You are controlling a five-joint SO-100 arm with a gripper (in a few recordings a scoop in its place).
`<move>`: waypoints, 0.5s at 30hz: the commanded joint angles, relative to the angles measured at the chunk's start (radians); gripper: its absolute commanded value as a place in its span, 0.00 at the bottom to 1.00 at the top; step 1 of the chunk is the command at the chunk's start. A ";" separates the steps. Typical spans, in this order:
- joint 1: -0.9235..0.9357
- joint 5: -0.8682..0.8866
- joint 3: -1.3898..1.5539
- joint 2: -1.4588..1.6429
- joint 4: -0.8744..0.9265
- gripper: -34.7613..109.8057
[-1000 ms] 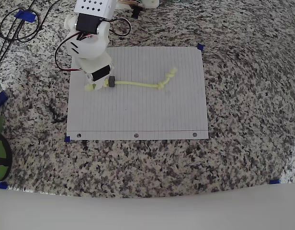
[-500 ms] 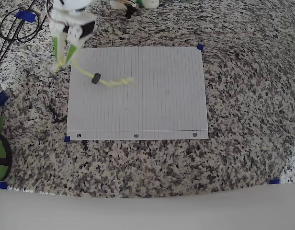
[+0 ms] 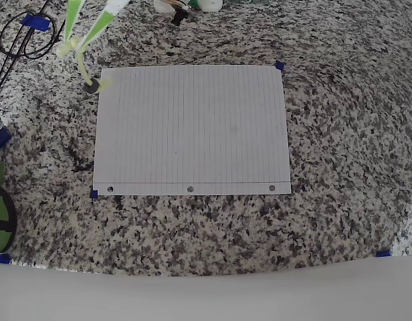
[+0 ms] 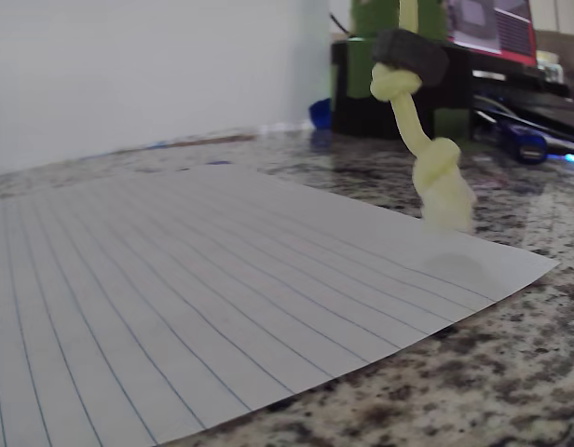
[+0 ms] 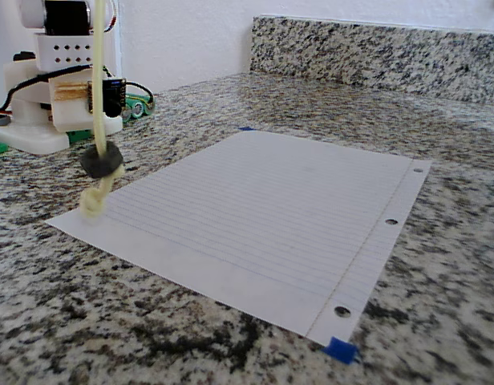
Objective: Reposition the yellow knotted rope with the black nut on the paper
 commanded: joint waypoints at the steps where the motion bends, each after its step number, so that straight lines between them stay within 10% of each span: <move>1: -0.038 0.158 0.092 0.075 -0.126 0.24; 15: -0.433 0.353 0.316 0.249 0.028 0.24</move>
